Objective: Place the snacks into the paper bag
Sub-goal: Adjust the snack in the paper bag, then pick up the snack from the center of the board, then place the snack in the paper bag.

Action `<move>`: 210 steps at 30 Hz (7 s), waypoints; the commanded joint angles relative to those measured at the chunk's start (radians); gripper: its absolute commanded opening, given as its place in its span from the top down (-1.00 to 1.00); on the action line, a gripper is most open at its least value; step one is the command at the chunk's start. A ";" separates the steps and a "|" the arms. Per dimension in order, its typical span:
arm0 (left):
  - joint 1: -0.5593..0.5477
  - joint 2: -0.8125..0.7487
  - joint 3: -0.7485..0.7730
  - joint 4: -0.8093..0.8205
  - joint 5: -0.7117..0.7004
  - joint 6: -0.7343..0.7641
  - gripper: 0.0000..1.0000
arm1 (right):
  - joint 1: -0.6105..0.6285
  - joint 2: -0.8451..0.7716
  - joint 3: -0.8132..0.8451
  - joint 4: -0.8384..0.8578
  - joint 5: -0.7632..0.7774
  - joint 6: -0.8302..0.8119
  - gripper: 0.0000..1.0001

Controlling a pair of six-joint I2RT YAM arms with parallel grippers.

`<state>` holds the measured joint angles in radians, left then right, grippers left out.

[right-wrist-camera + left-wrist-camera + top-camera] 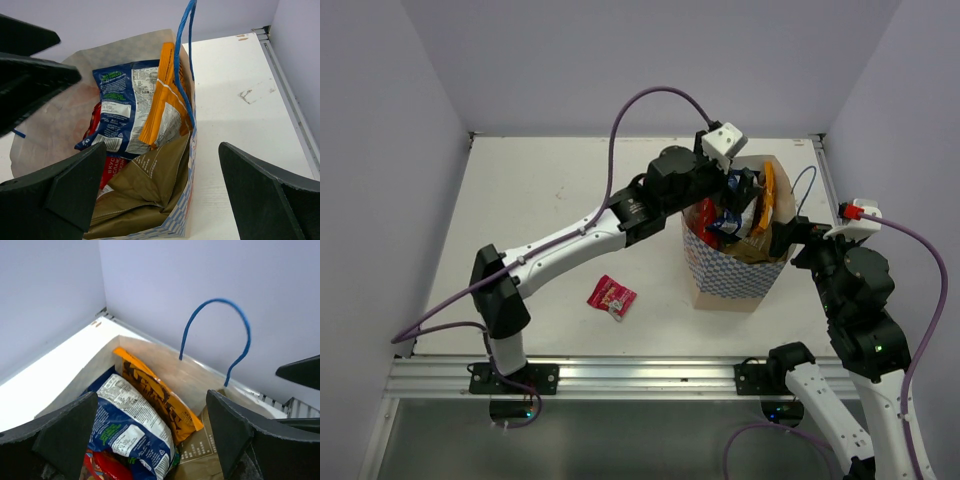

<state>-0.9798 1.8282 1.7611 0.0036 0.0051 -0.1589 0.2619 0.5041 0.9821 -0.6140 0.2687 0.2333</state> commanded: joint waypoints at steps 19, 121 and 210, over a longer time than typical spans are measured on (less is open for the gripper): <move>0.081 -0.317 -0.011 -0.151 -0.088 -0.043 -0.96 | 0.003 0.004 0.030 0.008 -0.019 -0.003 -0.96; 0.425 -0.710 -0.730 -0.297 -0.103 -0.208 1.00 | 0.003 -0.002 0.040 0.011 -0.025 -0.017 -0.97; -0.002 -0.452 -0.219 -0.099 -0.056 -0.001 -1.00 | 0.003 -0.039 0.006 0.019 -0.025 -0.019 -0.97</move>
<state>-0.9787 1.4643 1.5673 -0.2401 0.0452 -0.1886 0.2619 0.4698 0.9833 -0.6197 0.2432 0.2264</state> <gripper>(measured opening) 0.990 0.985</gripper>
